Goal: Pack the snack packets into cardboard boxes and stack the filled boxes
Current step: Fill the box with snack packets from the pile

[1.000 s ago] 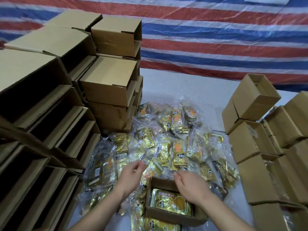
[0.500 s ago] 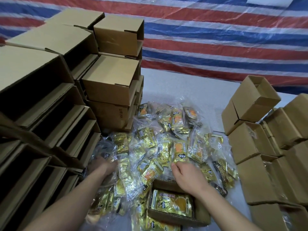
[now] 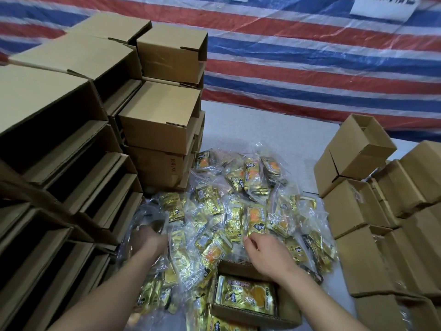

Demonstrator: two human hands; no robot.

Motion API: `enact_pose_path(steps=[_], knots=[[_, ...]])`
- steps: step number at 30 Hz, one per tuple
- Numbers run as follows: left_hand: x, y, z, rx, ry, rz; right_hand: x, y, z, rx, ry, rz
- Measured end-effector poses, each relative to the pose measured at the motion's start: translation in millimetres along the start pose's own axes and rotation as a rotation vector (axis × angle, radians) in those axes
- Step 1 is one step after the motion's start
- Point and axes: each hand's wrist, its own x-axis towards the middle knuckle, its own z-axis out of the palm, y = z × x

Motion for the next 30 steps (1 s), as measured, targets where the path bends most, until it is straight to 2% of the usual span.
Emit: enact_pose_path(steps=[6, 11, 15, 18, 24, 30], knots=[[2, -7, 7, -0.07, -0.031, 0.026, 2, -3, -1, 0.052, -0.028, 0.021], [-10, -5, -6, -0.247, 0.039, -0.022, 3, -5, -4, 0.076, -0.029, 0.011], [-31, 5, -35, -0.413, 0.13, 0.154, 7, -13, -13, 0.176, -0.009, 0.014], [-61, 25, -62, -0.532, 0.144, 0.329, 12, -33, -27, 0.381, 0.022, 0.024], [-143, 86, -95, -0.821, -0.074, 0.541, 18, -84, -60, 0.983, -0.055, 0.045], [-191, 139, -92, -0.948, -0.356, 0.673, 15, -94, -91, 1.313, -0.14, -0.017]])
